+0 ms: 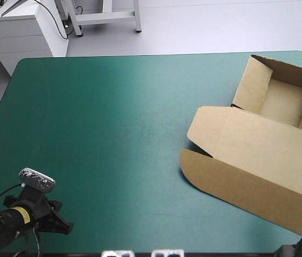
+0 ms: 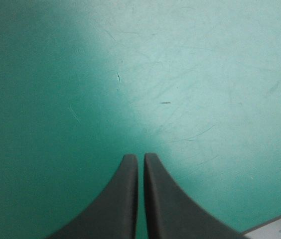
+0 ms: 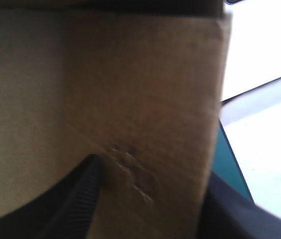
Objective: Fold the box
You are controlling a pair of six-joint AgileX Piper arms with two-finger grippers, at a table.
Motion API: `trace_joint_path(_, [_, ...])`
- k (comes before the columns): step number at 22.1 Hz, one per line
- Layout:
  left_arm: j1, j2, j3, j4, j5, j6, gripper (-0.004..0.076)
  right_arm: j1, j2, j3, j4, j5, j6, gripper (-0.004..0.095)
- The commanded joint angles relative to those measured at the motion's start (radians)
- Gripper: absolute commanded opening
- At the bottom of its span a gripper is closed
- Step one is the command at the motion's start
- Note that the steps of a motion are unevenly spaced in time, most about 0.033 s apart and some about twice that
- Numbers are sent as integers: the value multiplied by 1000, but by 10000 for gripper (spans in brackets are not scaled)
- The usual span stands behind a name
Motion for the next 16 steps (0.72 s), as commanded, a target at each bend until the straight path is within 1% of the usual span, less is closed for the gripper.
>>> trace_joint_path(1, [-1,4,-25,-6,-37,-8,21,-8,-61,-33,-30,-40,21,807])
trace_joint_path(2, [-1,4,-25,-6,-37,-8,21,-8,-62,-33,-32,-40,21,845])
trace_joint_path(5, [-1,4,-25,-6,-36,-8,21,-8,-80,-39,-22,-36,19,844])
trace_joint_path(7, [-1,4,-25,-6,-36,-8,21,-8,-107,-41,-7,-36,14,818])
trace_joint_path(9, [-1,4,-25,-6,-36,-8,21,-6,-154,-41,28,-34,14,753])
trace_joint_path(11, [-1,4,-25,-6,-36,-8,21,-6,-209,-41,140,-34,-35,625])
trace_joint_path(13, [-1,4,-25,-6,-36,-8,21,-6,-265,-41,286,-34,-101,422])
trace_joint_path(14, [-1,4,-25,-10,-36,-8,21,-6,-293,-41,368,-28,-137,293])
trace_joint_path(15, [-1,4,-25,-10,-36,-8,21,-6,-307,-41,407,-22,-161,226])
trace_joint_path(16, [-1,4,-25,-10,-36,-8,21,-3,-325,-41,459,-9,-198,127])
